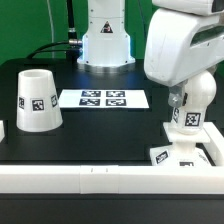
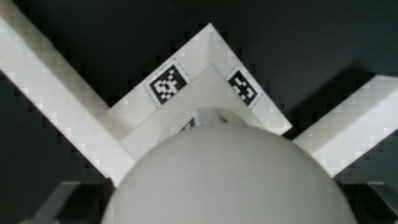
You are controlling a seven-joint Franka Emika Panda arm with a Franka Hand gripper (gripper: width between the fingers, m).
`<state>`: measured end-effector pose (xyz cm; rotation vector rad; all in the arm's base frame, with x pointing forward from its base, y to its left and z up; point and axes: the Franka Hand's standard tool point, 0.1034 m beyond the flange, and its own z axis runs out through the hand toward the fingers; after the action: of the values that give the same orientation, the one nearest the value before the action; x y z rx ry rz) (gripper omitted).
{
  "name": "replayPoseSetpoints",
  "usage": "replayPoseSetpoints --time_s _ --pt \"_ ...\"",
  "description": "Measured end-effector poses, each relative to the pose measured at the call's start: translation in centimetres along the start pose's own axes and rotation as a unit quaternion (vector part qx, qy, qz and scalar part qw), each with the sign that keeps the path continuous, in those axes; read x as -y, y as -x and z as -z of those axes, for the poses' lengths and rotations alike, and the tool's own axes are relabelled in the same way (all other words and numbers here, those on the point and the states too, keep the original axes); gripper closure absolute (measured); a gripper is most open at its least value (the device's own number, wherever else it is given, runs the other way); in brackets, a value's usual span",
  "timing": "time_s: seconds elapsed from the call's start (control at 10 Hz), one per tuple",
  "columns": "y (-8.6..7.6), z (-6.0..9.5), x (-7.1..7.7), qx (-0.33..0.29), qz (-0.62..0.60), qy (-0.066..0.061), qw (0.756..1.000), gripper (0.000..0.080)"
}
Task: Assemble lamp
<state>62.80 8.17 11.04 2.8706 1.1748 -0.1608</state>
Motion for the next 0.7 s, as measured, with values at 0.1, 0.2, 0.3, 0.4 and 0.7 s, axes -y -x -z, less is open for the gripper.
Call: replayPoseSetpoints --time_s 0.1,0.2,0.3,0.4,0.7 --pt "-0.04 0.01 0.05 0.0 -0.033 -0.001 0.999 0.0222" --pt "-0.1 0.02 0.1 -0.001 -0.059 -0.002 0.998 0.0222" --pt "-0.16 0.04 0.17 -0.002 -0.1 -0.003 0.995 0.0222" --pt "-0.19 0.04 0.21 -0.002 -0.128 -0.004 0.992 0.0222" --pt "-0.29 0.0 0.44 -0.01 -0.259 -0.031 0.965 0.0222"
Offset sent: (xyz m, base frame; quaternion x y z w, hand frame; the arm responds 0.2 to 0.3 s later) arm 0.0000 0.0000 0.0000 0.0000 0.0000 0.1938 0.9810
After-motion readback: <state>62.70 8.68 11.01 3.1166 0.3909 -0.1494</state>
